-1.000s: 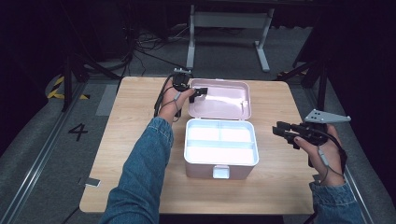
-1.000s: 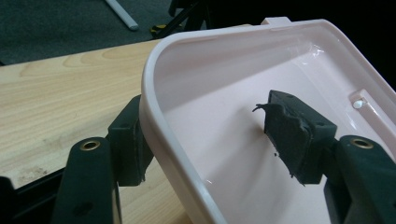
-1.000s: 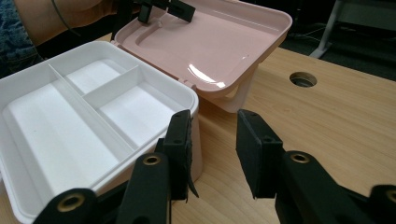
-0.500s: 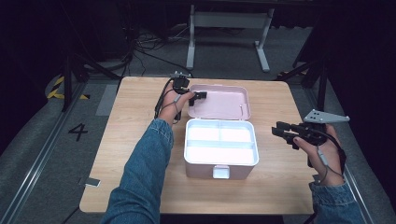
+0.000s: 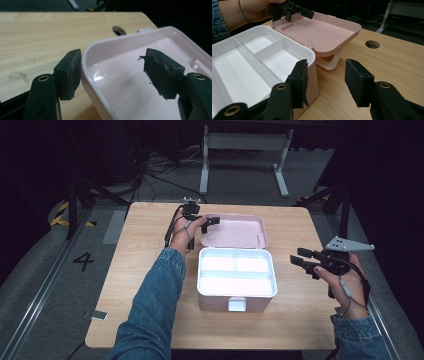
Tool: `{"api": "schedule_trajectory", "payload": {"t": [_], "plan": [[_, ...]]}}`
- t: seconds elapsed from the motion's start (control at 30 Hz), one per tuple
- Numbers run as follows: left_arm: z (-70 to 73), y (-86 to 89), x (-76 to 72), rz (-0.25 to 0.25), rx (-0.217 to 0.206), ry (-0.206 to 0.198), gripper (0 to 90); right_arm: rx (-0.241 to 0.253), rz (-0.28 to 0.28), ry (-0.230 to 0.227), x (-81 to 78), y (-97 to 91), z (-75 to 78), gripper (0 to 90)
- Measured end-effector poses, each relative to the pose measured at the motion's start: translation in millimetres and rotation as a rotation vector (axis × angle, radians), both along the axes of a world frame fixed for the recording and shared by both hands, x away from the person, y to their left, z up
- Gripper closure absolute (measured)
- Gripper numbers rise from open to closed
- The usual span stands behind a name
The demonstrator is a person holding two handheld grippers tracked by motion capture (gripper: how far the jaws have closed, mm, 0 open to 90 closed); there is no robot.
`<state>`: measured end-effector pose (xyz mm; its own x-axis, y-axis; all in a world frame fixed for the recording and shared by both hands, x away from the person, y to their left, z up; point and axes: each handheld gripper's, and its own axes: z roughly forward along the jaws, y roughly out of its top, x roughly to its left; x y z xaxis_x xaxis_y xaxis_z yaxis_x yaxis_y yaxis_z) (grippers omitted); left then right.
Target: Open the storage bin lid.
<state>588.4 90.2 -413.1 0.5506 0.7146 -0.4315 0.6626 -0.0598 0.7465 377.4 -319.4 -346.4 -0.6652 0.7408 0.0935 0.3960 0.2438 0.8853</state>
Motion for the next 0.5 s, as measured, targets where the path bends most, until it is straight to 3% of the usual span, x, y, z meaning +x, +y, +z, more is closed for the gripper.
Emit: {"api": "schedule_trajectory", "payload": {"t": [0.1,0.2,0.37,0.5], "plan": [[11.1,5.6,-2.8,0.027,0.072,-0.081,34.6,0.005,0.001,0.002,2.4,1.1,-0.2,53.7],[24.7,11.2,-8.2,0.044,0.087,-0.143,34.7,0.002,0.006,0.0,4.2,2.3,0.0,53.5],[54.0,15.6,-30.8,0.002,0.134,-0.22,34.7,0.009,0.015,-0.007,10.1,5.6,3.0,52.9],[85.5,18.9,-59.0,-0.037,0.127,-0.288,34.4,0.008,0.027,-0.008,17.1,9.5,5.3,52.4]]}}
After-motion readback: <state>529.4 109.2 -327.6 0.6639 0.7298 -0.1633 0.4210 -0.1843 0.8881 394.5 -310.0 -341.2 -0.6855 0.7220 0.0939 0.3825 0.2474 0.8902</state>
